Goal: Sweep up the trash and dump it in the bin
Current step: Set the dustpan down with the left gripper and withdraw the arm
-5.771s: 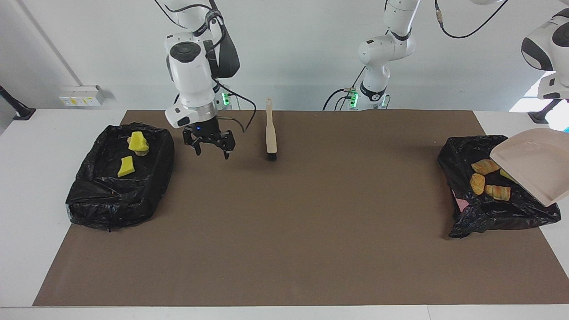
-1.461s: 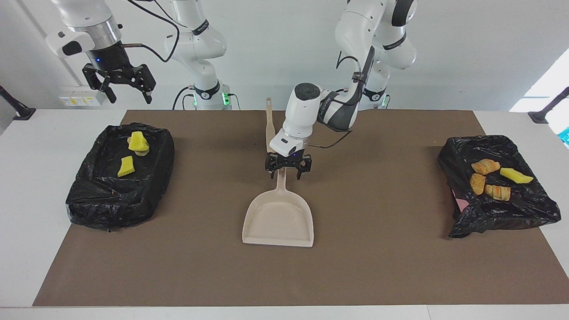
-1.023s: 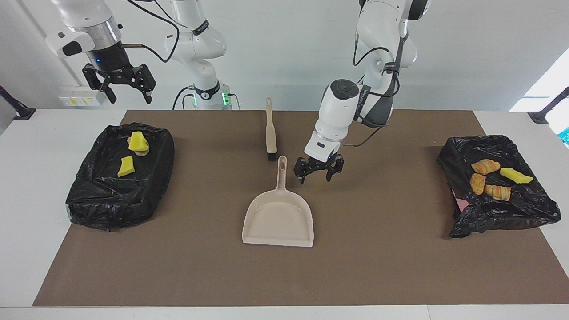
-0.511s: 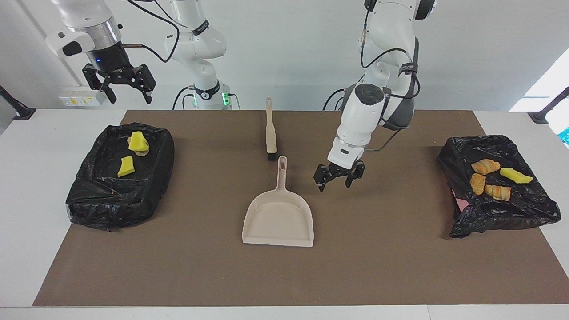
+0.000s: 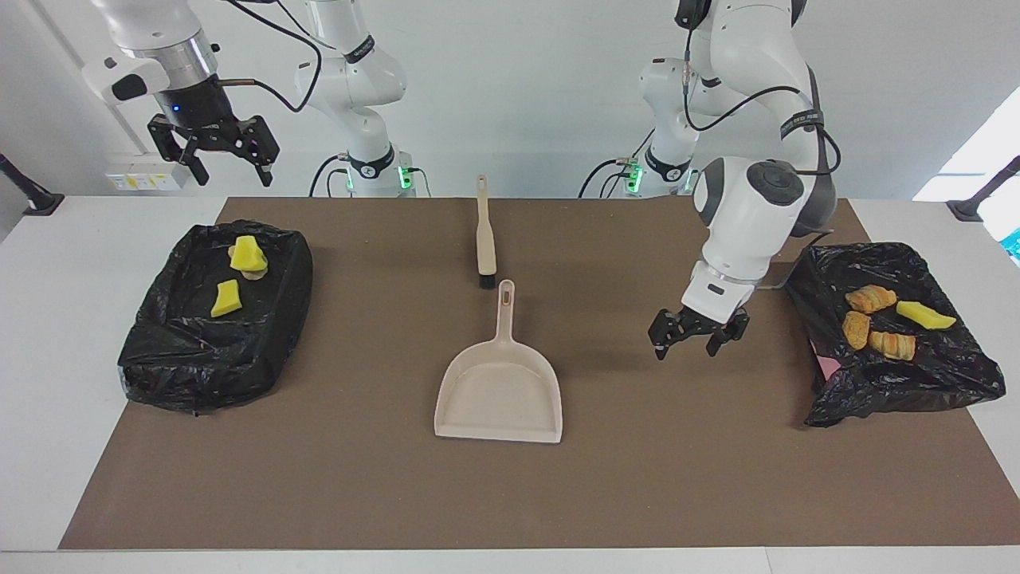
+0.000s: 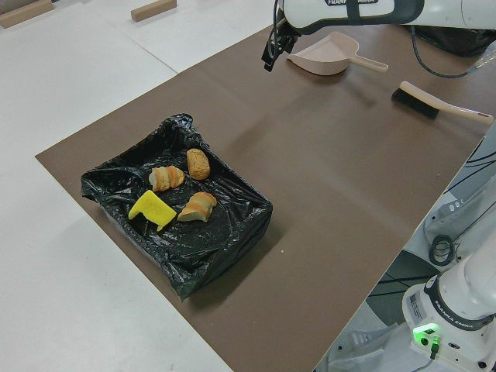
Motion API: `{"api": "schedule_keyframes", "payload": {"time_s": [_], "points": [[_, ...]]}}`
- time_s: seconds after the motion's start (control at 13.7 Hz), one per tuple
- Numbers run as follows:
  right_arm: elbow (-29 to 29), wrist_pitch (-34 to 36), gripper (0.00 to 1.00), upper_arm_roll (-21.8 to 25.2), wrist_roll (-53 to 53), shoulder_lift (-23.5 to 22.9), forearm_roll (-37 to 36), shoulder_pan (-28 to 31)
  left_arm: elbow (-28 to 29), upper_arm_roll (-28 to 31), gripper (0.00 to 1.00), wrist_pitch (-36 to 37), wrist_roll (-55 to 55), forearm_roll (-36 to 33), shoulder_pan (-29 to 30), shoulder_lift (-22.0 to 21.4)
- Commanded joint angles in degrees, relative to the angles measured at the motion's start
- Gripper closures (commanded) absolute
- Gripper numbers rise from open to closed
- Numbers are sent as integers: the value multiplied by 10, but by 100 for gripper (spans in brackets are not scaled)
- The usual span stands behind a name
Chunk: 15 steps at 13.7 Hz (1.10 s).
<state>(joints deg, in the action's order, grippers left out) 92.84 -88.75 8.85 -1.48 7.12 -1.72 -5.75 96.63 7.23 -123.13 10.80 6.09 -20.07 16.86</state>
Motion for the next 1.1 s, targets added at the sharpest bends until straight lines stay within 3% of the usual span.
{"api": "schedule_keyframes", "payload": {"time_s": [0.0,0.51,1.02], "points": [[13,-6,0,2,-6,11,9,2,-22,-6,0,65,-86,23,44,-21],[23,-4,0,-1,6,16,12,1,-10,-1,0,184,-278,30,129,-103],[23,-4,0,-1,5,16,12,1,-6,1,0,234,-223,7,131,-181]]}}
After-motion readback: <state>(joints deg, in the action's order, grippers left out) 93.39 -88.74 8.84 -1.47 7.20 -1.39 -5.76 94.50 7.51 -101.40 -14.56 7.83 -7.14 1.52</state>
